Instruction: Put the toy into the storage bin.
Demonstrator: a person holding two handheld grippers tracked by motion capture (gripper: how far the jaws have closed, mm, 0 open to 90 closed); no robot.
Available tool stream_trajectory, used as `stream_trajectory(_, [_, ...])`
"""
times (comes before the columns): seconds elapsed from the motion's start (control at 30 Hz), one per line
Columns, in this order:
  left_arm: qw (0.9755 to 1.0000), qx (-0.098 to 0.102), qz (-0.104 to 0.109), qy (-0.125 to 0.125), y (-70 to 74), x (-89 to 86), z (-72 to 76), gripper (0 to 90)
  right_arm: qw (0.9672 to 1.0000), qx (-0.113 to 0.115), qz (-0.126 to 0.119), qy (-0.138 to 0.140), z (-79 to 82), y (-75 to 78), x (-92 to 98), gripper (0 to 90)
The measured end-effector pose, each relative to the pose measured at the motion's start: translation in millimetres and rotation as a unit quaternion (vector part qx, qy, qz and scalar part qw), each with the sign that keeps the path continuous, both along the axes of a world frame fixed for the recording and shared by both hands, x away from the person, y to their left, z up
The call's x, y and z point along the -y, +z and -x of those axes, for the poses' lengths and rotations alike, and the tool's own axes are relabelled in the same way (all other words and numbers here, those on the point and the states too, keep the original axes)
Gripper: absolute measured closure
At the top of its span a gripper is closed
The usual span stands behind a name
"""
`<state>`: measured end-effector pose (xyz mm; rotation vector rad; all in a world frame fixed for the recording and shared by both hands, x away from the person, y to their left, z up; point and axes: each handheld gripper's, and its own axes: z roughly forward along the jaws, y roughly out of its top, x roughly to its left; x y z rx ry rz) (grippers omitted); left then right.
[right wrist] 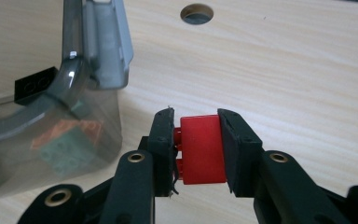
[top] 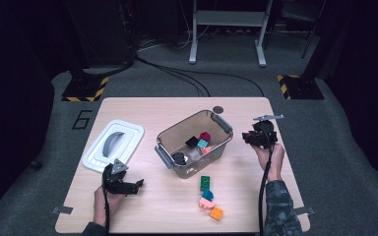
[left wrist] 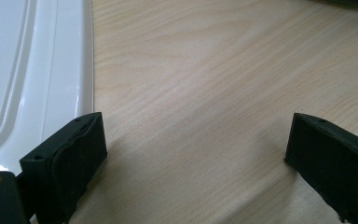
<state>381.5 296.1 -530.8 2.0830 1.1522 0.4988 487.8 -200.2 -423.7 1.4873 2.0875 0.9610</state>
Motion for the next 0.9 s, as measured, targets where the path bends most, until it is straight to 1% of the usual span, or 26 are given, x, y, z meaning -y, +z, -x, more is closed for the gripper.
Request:
stream_trajectory(0.03, [1.0,-0.004,-0.004,-0.004,0.8,-0.7,0.0,4.8,1.0,0.002,0.0,0.0,-1.3,2.5,0.2,67.7])
stream_trajectory(0.07, [1.0,-0.006,-0.002,-0.004,0.9,-0.6,0.0,4.9,1.0,0.002,0.002,0.001,-2.2,4.7,0.4,67.8])
stream_trajectory(0.1, [1.0,-0.002,-0.001,-0.002,0.3,-0.3,0.0,4.8,1.0,0.007,0.002,-0.003,-3.6,8.0,-0.5,67.7])
stream_trajectory(0.13, [1.0,-0.001,-0.004,-0.003,0.4,-0.5,-0.1,4.8,1.0,0.006,0.0,-0.003,-5.1,10.9,-0.7,67.7])
stream_trajectory(0.17, [1.0,-0.001,-0.001,-0.001,0.2,-0.2,0.0,4.8,0.9999,0.013,0.003,-0.001,-6.6,13.2,-0.9,67.8])
stream_trajectory(0.23, [1.0,-0.001,-0.002,-0.002,0.2,-0.3,0.0,4.8,0.9999,0.013,0.002,-0.005,-8.3,18.2,-2.7,67.8])
stream_trajectory(0.3, [1.0,-0.005,-0.003,-0.005,0.9,-0.9,-0.1,4.8,0.9998,0.02,0.004,-0.005,-10.2,23.5,-4.9,67.7])
stream_trajectory(0.33, [1.0,-0.001,-0.001,-0.001,0.2,-0.2,0.0,4.8,0.9997,0.022,0.005,-0.003,-11.1,26.3,-5.9,67.8])
stream_trajectory(0.4, [1.0,0.0,0.0,0.0,0.1,-0.1,0.0,4.8,0.9995,0.03,0.01,0.001,-13.0,31.9,-8.5,67.8])
stream_trajectory(0.43, [1.0,0.0,0.0,0.0,0.1,-0.1,0.0,4.9,0.9995,0.03,0.01,0.001,-13.0,31.9,-8.5,67.8])
stream_trajectory(0.47, [1.0,0.0,0.0,0.0,0.1,-0.1,0.0,4.9,0.9993,0.035,0.012,0.002,-14.3,37.7,-11.8,67.7])
stream_trajectory(0.57, [1.0,0.0,0.0,0.0,0.0,-0.1,0.0,4.8,0.999,0.042,0.017,0.004,-16.6,45.1,-17.1,67.7])
stream_trajectory(0.67, [1.0,0.0,0.0,-0.001,0.1,-0.2,-0.1,4.9,0.9984,0.051,0.021,0.009,-18.5,51.3,-22.0,67.7])
stream_trajectory(0.83, [1.0,0.0,0.0,-0.001,0.1,-0.1,-0.1,4.9,0.9982,0.055,0.015,0.02,-19.8,57.3,-32.5,67.8])
stream_trajectory(0.87, [1.0,0.0,0.0,-0.001,0.1,-0.1,-0.1,4.9,0.9978,0.056,0.019,0.028,-19.6,58.5,-33.9,67.7])
stream_trajectory(0.9, [1.0,0.0,0.0,-0.001,0.1,-0.2,-0.1,4.9,0.9977,0.057,0.016,0.033,-19.2,59.5,-36.6,67.7])
